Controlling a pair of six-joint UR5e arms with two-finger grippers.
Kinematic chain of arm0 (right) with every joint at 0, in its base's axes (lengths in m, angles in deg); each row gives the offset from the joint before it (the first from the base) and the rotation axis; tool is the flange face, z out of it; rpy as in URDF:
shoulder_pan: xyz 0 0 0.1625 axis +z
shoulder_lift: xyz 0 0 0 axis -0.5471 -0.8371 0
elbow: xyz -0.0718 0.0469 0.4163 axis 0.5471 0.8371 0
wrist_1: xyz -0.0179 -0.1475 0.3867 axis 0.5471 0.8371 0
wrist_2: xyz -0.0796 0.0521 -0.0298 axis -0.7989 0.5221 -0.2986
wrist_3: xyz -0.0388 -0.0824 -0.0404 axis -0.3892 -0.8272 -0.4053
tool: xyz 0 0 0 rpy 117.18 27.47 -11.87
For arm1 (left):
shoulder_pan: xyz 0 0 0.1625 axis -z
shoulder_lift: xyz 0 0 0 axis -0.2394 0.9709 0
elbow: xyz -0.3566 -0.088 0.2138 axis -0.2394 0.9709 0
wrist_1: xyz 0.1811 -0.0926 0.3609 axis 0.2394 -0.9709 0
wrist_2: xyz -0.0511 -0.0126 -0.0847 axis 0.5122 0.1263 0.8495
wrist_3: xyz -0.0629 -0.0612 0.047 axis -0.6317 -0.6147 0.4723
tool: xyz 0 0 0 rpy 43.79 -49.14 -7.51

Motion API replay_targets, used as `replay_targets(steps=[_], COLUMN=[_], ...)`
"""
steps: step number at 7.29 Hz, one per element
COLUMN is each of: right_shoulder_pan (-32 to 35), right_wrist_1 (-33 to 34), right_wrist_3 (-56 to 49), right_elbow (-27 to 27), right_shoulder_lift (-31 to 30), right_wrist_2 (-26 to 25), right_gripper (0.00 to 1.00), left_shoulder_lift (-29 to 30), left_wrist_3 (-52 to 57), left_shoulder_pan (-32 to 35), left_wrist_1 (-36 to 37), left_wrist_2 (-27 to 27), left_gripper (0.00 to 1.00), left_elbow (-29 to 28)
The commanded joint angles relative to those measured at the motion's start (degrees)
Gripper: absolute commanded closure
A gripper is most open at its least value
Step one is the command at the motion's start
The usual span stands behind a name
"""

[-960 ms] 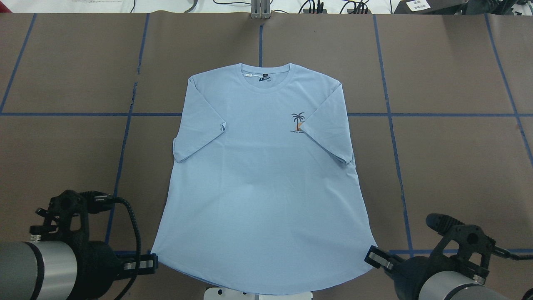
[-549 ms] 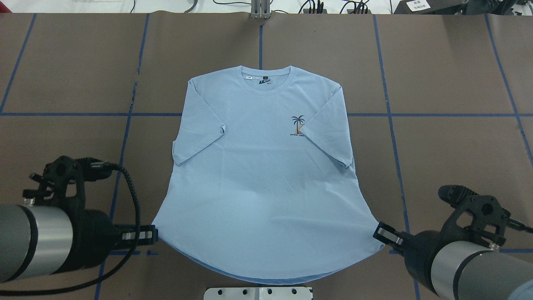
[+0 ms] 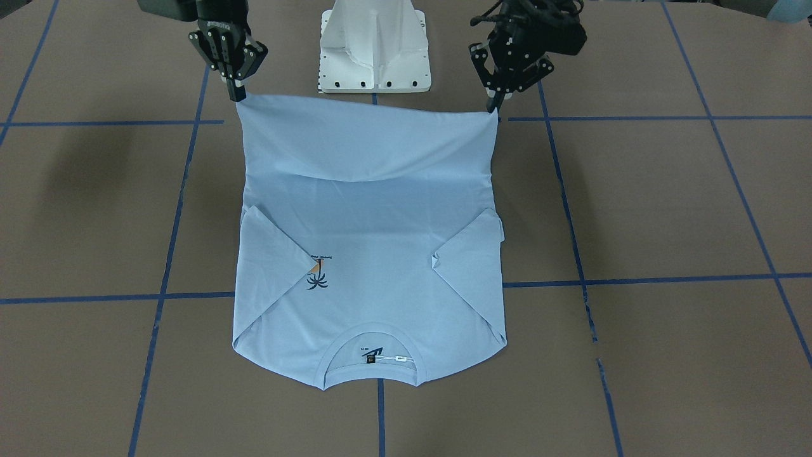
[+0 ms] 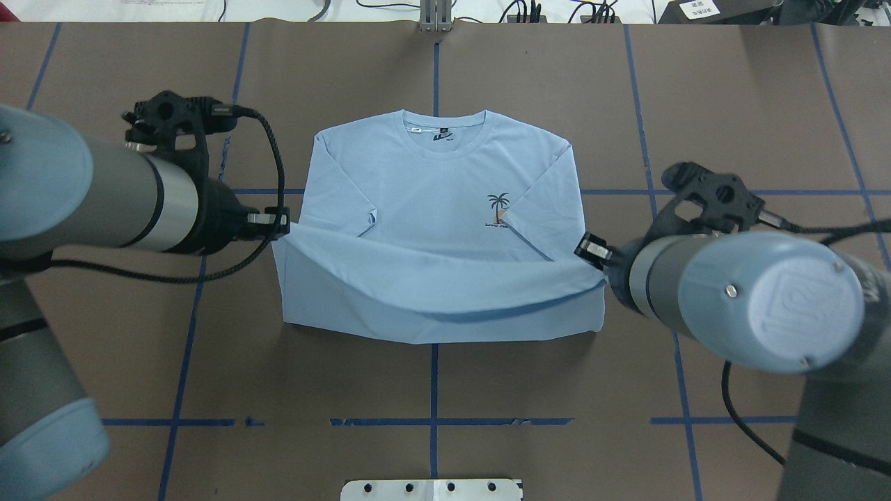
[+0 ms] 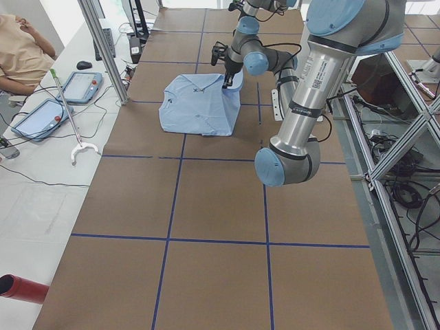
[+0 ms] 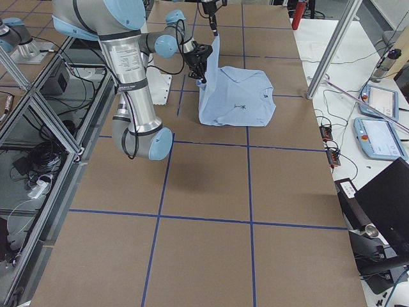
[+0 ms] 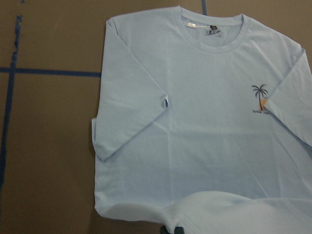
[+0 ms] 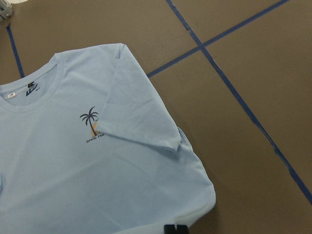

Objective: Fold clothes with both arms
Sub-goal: 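Lift the hem with both grippers and fold it toward the collar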

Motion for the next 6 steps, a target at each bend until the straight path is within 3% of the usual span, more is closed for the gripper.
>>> replay_targets(steps=[1,4,6], right_shoulder_pan=[8.9,15.1,16.5], right_wrist_1=[-4.6,-21.8,-24.3], right_wrist_3=[-6.9,-12.1,-13.4], right_elbow=[11.4,28.5,40.1], right_shoulder_lift=[3.5,5.1,10.6], right_wrist_2=[1.9,5.0,5.0], right_gripper=[1.0,1.0,1.0], left_shoulder_lift=[4.1,8.5,13.3], left_wrist_3=[4.6,4.8,4.9], left_shoulder_pan=[5.7,6.7,6.6], left_wrist_1=[-2.7,-16.4,-19.3], left_wrist_2=[0.1,-0.6,-3.3], left_gripper=[1.0,1.0,1.0], left_elbow=[-11.1,-29.2,-38.8])
